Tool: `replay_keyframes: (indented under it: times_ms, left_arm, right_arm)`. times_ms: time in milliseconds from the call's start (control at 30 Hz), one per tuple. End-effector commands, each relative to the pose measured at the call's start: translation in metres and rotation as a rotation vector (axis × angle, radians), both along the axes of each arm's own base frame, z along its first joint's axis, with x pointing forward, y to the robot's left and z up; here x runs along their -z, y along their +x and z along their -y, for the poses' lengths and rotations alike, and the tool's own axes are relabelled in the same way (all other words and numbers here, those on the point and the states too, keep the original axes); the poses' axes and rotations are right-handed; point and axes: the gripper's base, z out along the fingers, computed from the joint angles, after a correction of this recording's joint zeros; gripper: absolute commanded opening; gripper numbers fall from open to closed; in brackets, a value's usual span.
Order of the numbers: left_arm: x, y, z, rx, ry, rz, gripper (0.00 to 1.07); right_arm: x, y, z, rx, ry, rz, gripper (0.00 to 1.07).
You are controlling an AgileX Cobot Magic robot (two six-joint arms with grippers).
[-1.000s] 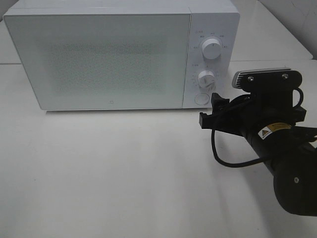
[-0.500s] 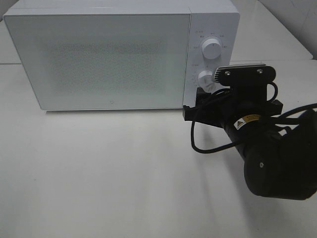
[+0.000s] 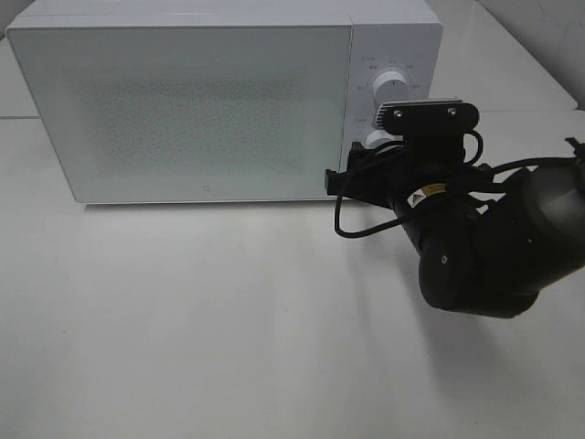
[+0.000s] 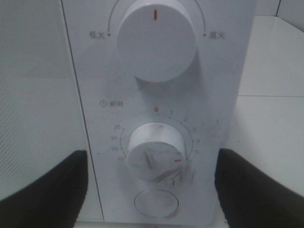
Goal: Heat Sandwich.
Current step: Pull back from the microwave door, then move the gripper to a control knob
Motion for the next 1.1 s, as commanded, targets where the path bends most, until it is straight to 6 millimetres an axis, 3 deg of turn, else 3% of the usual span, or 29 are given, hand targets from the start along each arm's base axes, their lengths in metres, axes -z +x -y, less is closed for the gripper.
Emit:
replay_keyframes:
  times_ms: [33, 267, 1100]
  left_arm:
    - [0.000, -0.003, 0.001, 0.000, -0.003, 0.030, 1.00]
    - [0.000, -0.003, 0.001, 0.001, 0.000, 0.030, 1.00]
    - [0.000, -0.003, 0.001, 0.002, 0.001, 0.030, 1.00]
  right_arm:
    - [0.000, 0.011, 0.000, 0.003, -0.001, 0.012, 0.72]
    - [0.007, 0.029, -0.003, -0.009, -0.010, 0.010, 0.72]
    - [0.008, 0.024, -0.003, 0.011, -0.007, 0.003, 0.70]
